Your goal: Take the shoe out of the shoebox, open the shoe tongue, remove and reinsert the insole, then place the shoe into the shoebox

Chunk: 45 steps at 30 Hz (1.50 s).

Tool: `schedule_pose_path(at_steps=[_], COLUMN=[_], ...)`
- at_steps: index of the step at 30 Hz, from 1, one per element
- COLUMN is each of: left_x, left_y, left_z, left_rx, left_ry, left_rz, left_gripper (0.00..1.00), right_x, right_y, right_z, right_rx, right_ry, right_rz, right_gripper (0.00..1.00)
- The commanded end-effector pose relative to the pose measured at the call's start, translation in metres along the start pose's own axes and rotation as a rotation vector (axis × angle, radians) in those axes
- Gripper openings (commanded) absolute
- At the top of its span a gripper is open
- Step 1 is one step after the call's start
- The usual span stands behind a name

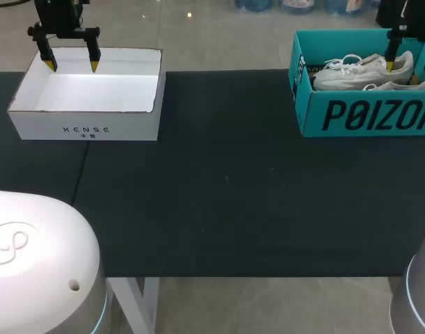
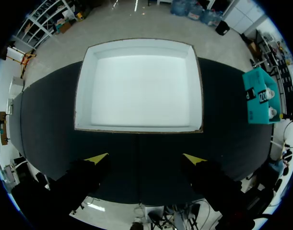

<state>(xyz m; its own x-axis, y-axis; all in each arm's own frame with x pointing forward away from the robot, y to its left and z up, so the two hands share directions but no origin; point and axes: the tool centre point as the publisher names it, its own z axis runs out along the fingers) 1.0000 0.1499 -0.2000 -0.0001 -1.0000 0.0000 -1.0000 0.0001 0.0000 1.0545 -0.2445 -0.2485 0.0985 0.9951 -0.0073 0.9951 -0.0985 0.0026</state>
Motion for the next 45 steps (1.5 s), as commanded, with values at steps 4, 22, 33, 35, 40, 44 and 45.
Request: schedule_pose_path(at_steps=[4,22,33,35,40,44,45], left_x=[0.0,0.0,0.0,0.0,0.0,0.0,0.0], left_y=[0.0,0.0,0.0,0.0,0.0,0.0,0.0], left_z=[0.0,0.0,0.0,0.0,0.0,0.0,0.0], left_rx=[0.0,0.0,0.0,0.0,0.0,0.0,0.0], left_ry=[0.0,0.0,0.0,0.0,0.0,0.0,0.0], left_rz=[0.0,0.0,0.0,0.0,0.0,0.0,0.0], left_gripper=[1.0,1.0,1.0,1.0,1.0,1.0,1.0], right_x=[0.0,0.0,-0.035,-0.043,-0.062,-0.076,-0.08], right_y=[0.001,0.006,0.022,0.025,0.033,0.042,0.044], right_z=[0.0,0.003,0.032,0.037,0.045,0.053,0.055], right_rx=[0.003,-0.011,-0.041,-0.034,-0.057,-0.061,-0.058], right_ry=[0.0,-0.003,-0.018,-0.016,0.0,-0.002,0.0], right_rz=[0.0,0.018,0.076,0.089,0.099,0.102,0.101], right_gripper=[1.0,1.0,1.0,1.0,1.0,1.0,1.0])
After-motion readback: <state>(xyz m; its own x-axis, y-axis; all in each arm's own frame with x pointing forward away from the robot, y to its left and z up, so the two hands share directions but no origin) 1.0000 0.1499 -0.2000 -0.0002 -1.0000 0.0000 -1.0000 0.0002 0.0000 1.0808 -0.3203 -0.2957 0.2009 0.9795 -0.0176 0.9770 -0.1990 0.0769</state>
